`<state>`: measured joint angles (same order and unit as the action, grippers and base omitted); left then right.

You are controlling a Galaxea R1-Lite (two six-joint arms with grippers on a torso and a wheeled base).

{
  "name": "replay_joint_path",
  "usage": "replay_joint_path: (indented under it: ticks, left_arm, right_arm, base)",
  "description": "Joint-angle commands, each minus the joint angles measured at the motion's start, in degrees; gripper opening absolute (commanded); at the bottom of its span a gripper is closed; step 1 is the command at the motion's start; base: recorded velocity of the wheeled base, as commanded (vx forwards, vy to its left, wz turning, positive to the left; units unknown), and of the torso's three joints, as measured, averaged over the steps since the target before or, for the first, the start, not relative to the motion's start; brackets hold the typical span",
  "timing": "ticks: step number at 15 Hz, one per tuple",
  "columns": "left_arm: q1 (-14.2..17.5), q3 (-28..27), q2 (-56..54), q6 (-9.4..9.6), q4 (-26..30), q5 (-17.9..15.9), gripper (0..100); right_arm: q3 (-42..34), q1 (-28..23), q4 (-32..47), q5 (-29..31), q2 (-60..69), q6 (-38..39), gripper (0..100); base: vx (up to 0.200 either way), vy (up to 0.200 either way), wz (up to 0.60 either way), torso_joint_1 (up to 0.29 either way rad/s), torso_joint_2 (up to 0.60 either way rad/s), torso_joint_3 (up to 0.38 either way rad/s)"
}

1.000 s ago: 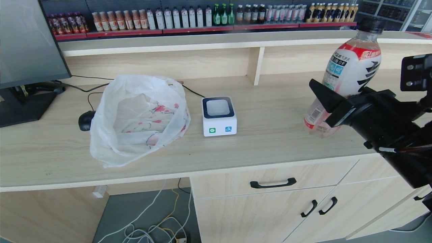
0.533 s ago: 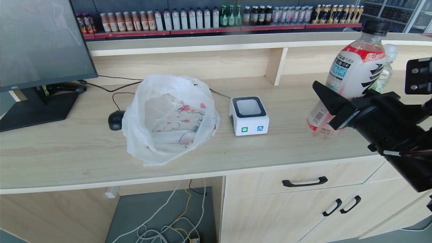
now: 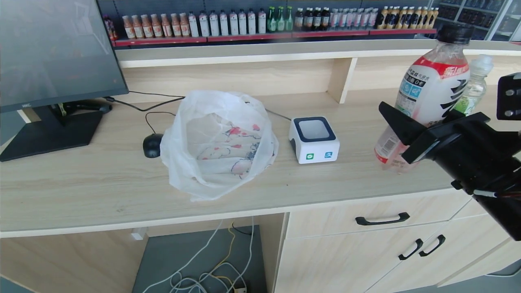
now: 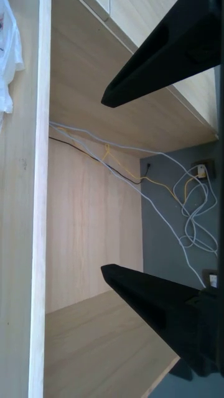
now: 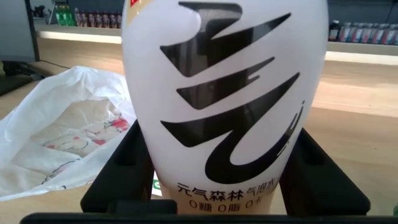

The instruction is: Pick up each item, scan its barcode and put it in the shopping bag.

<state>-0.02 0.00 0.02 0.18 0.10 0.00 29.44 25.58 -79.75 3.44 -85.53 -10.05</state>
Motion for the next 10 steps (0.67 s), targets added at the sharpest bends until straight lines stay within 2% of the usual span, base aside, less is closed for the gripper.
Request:
replay_joint_path:
  ticks: [1,4,6,10]
  left_arm:
    - [0.0,0.0,0.0,-0.01,0.0,0.0,100]
    - [0.0,0.0,0.0,-0.01,0.0,0.0,100]
    - [0.0,0.0,0.1,-0.01,0.0,0.0,100]
    - [0.0,0.0,0.0,-0.01,0.0,0.0,100]
  right_arm:
    - [-0.3,0.0,-0.1,-1.4,0.8,-1.6,0]
    - [2.2,-0.1,0.2,-3.6,-1.3,-7.4,0]
    - [4.7,-0.4,4.3,-6.4,-3.1,-12.6,0]
    - [10.7,1.1,5.8,-6.8,-9.4,-23.4,0]
  base:
    - [0.000,0.000,0.00,0.000,0.00,0.000]
    - [0.000,0.000,0.00,0.000,0.00,0.000]
    - [0.000,0.000,0.00,0.000,0.00,0.000]
    - [0.000,0.000,0.00,0.000,0.00,0.000]
